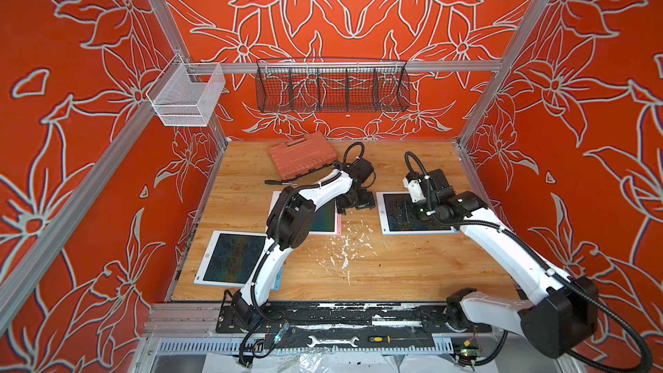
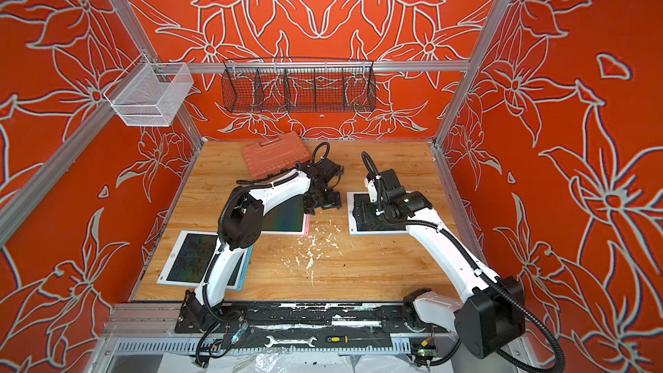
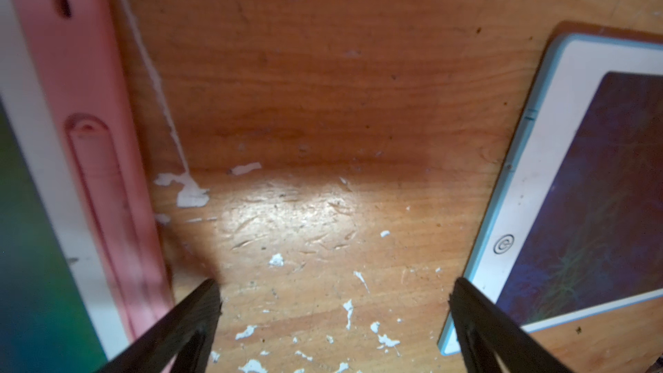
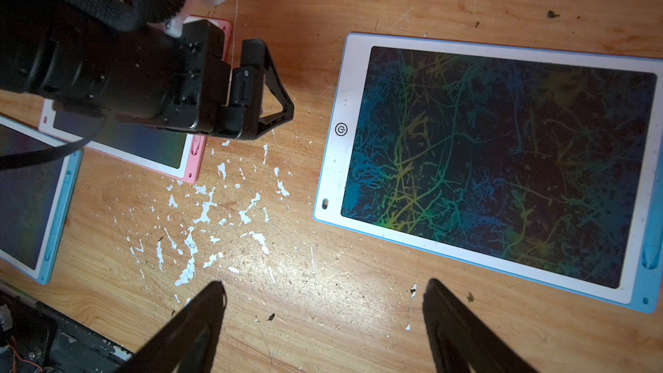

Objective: Place the stylus back onto the writing tablet
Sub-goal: Move the writing tablet to the center of the board.

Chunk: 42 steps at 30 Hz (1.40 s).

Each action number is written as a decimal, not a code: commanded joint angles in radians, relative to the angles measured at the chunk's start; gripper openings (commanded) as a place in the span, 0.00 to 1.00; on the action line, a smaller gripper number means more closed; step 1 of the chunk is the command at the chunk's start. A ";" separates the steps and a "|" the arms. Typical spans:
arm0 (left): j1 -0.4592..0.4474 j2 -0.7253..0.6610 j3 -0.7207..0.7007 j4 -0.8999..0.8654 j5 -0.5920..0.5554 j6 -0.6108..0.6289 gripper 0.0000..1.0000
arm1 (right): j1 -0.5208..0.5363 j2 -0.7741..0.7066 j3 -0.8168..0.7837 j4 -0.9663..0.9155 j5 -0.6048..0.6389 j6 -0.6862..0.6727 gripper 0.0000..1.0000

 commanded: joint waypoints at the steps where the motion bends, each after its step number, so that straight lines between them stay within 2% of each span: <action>1: 0.007 0.003 -0.018 -0.021 -0.014 -0.006 0.97 | -0.006 0.005 0.023 0.009 0.010 -0.012 0.88; 11: 0.027 -0.036 -0.104 0.009 -0.024 -0.017 0.97 | -0.009 0.002 0.012 0.020 -0.003 -0.003 0.88; 24: 0.058 -0.051 -0.139 0.012 -0.039 -0.015 0.97 | -0.009 -0.007 0.009 0.021 -0.011 -0.002 0.88; 42: 0.107 -0.126 -0.289 0.056 -0.068 -0.023 0.97 | -0.009 0.001 0.007 0.026 -0.018 0.001 0.88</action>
